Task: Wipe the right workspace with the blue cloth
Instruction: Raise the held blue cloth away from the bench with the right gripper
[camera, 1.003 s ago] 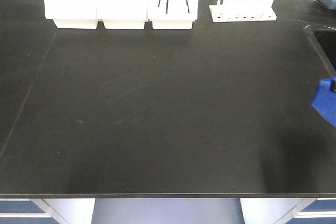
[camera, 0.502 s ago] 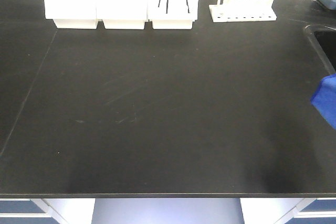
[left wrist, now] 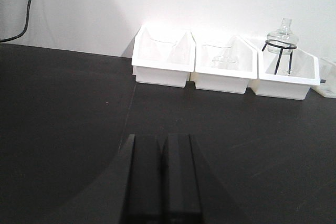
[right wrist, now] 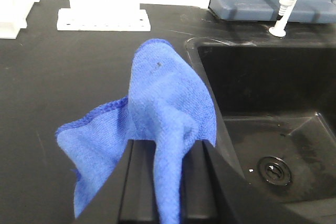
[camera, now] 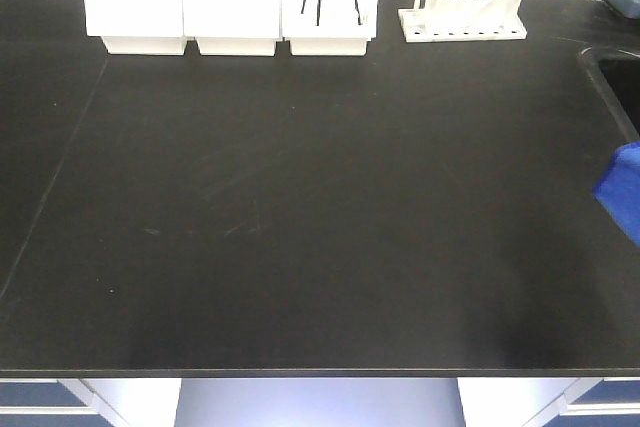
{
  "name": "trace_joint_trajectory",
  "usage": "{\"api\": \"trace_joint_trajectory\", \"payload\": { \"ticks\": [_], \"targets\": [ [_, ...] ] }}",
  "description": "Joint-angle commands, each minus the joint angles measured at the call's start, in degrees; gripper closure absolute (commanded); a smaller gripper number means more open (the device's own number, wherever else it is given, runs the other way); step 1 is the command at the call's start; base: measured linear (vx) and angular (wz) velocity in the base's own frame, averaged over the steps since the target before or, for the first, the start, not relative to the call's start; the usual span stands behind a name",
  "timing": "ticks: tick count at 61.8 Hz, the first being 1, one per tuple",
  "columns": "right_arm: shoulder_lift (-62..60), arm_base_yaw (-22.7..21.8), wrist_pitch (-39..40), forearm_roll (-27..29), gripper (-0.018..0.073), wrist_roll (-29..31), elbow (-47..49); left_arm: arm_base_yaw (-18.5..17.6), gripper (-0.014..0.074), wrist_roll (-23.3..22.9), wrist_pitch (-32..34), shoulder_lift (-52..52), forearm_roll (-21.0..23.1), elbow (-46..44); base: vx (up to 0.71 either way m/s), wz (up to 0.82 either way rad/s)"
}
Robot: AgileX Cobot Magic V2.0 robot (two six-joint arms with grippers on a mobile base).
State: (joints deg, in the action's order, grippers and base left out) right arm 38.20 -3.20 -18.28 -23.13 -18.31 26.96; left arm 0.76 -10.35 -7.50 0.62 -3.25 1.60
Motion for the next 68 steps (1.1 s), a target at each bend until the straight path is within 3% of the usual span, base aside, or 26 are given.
{"api": "trace_joint_trajectory", "payload": {
  "ticks": [1,38,68],
  "targets": [
    [-0.28,0.03,3.98,-0.60,0.0559,0.50,1.51,-0.05,0.0602,-0.49,4.64,0.87,0.36,1.76,0.00,0.00],
    [-0.28,0.03,3.98,-0.60,0.0559,0.50,1.51,-0.05,0.0602,-0.49,4.64,0.87,0.36,1.76,-0.03,0.00],
    [-0.28,0.59,3.90,-0.60,0.0559,0.50,1.51,-0.05,0.0602,-0.49,4.64,0.87,0.36,1.76,-0.21,0.01]
  ]
}}
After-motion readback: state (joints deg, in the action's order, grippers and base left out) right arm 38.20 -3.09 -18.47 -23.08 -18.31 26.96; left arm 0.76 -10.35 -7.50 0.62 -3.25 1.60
